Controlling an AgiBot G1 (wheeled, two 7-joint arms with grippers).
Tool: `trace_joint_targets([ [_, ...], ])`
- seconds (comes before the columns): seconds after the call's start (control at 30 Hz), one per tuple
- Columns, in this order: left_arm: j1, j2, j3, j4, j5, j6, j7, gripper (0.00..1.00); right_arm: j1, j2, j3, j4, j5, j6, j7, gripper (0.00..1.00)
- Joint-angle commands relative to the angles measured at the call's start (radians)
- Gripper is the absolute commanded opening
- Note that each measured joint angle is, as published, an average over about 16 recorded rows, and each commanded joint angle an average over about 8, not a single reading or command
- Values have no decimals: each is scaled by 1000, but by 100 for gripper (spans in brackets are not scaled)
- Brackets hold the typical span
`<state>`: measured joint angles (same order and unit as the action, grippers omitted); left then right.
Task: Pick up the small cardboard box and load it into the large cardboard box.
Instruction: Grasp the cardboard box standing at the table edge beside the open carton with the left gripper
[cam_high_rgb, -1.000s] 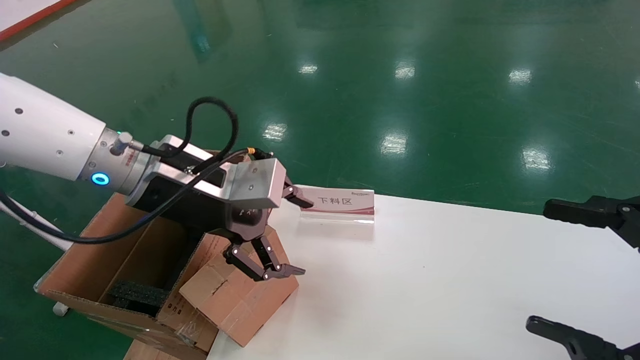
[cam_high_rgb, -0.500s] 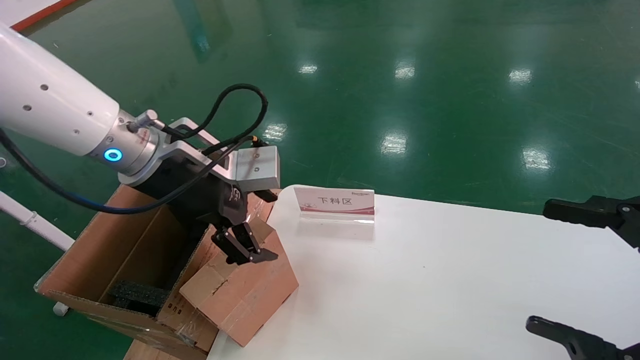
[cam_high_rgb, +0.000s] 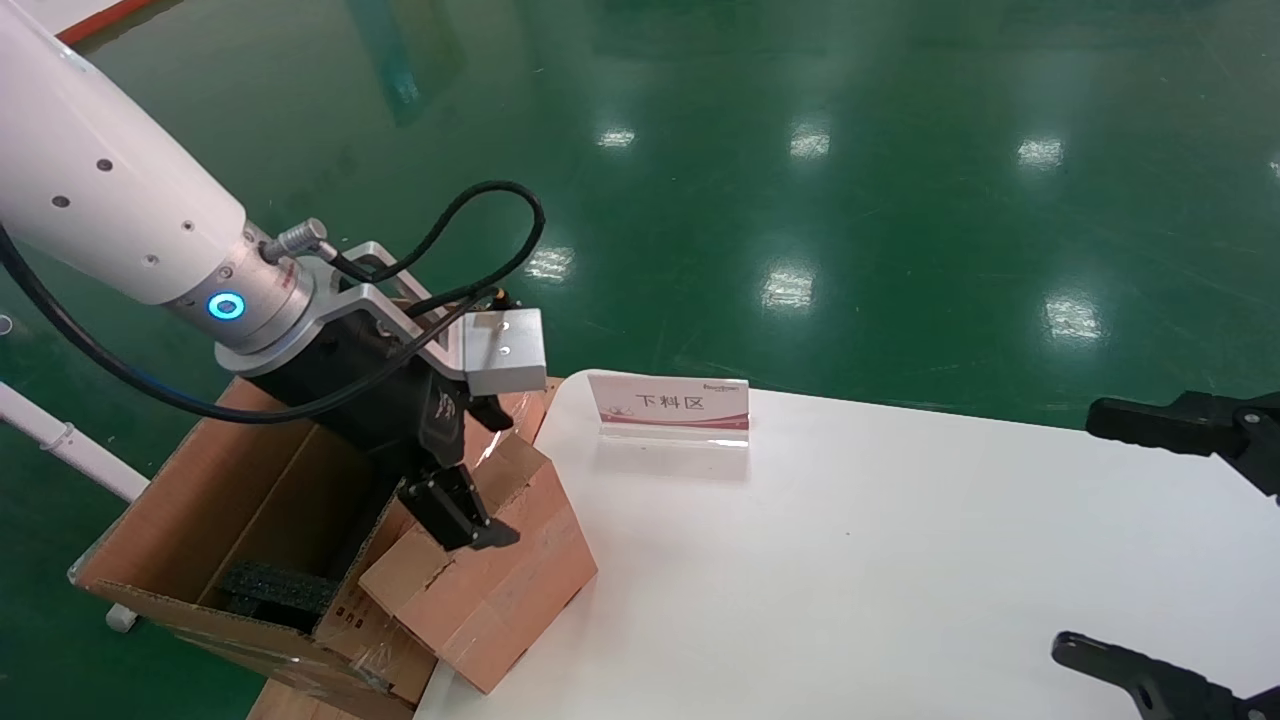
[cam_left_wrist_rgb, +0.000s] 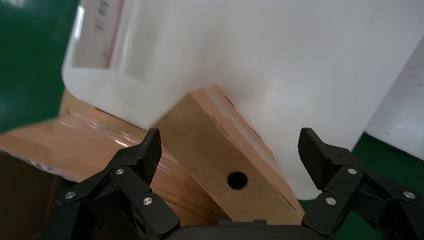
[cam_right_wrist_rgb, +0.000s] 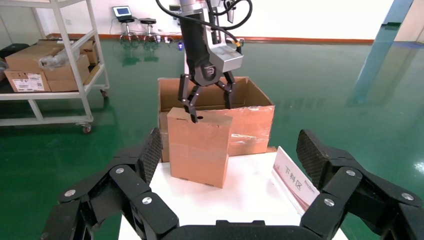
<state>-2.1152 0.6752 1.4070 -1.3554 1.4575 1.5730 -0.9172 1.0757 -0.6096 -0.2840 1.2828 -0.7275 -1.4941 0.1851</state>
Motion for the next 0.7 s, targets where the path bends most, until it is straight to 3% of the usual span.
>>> trace_joint_targets([
  [0.03, -22, 1, 39, 0, -4, -2, -15, 100, 0, 0, 0, 0, 0, 0, 0, 100],
  [0.27, -51, -5, 134, 0, -4, -16, -64, 100, 0, 0, -1, 0, 0, 0, 0, 100],
  [0.7, -34, -4, 217, -1, -14, -52, -95, 100, 0, 1, -2, 0, 1, 1, -1, 100],
])
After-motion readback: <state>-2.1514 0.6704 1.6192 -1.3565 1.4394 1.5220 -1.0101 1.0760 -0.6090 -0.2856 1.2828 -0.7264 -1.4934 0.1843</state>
